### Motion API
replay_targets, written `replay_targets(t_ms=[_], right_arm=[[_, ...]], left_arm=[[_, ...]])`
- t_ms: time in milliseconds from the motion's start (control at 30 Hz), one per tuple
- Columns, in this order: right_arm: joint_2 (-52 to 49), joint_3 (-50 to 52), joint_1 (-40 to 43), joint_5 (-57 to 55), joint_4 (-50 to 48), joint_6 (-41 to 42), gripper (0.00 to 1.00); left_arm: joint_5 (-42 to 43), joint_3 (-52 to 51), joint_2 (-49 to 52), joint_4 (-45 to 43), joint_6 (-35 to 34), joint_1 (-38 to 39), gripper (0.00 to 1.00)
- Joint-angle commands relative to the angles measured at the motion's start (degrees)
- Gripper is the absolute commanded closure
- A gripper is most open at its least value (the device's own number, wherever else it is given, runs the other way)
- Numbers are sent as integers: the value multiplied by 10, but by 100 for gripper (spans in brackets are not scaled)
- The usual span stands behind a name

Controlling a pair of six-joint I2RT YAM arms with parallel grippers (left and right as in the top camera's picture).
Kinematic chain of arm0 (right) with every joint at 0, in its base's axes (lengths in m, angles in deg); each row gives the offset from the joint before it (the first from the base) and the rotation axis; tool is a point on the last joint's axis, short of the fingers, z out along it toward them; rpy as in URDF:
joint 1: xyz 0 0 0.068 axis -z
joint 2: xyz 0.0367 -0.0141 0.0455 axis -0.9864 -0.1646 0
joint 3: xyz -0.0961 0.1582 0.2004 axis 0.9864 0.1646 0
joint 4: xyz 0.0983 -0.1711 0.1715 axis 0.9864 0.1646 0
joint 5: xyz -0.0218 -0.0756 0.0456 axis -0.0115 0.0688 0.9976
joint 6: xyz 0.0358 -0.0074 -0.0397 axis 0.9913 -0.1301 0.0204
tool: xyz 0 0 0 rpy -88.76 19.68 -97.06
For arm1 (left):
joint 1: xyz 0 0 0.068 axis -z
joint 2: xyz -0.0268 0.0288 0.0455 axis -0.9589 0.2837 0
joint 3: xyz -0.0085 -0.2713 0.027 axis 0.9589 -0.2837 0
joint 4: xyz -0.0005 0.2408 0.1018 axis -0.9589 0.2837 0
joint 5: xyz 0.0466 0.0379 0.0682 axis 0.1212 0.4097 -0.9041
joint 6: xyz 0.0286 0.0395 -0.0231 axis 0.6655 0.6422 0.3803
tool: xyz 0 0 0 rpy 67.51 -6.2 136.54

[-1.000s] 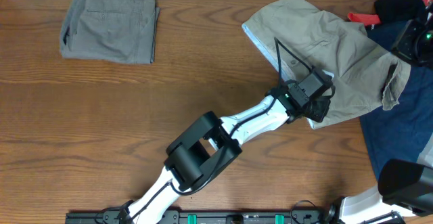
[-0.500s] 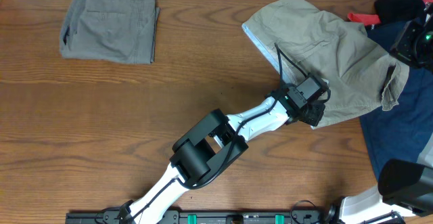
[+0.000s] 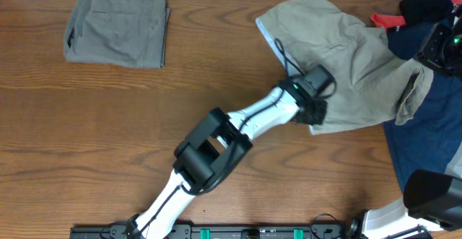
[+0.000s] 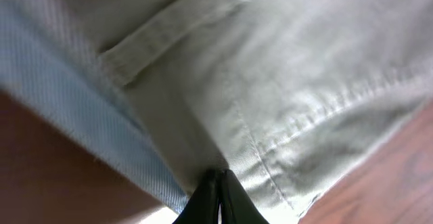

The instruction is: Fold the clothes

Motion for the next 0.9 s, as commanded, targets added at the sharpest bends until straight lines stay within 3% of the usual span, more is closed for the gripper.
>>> replay_targets(t_ms=[0,133,333,467,700,867], right_arm=[[15,0,3,5,2,0,78],[15,0,3,5,4,0,63],[15,0,2,5,2,0,22],[15,0,2,5,2,0,5],[15,1,1,5,9,-6,1],[15,9,-12,5,14,-6,1]], left_arm=[[-57,-34,47,57,-7,-50,94],[-57,-33,46,123,-14,-87,94],[-58,-33,27,231,-17,-151,94],[-81,-33,-4,290,-16,-199,94],[-193,-33,-85,397,-15,-281,94],[-217,-33,-135,448,-5,-335,94]])
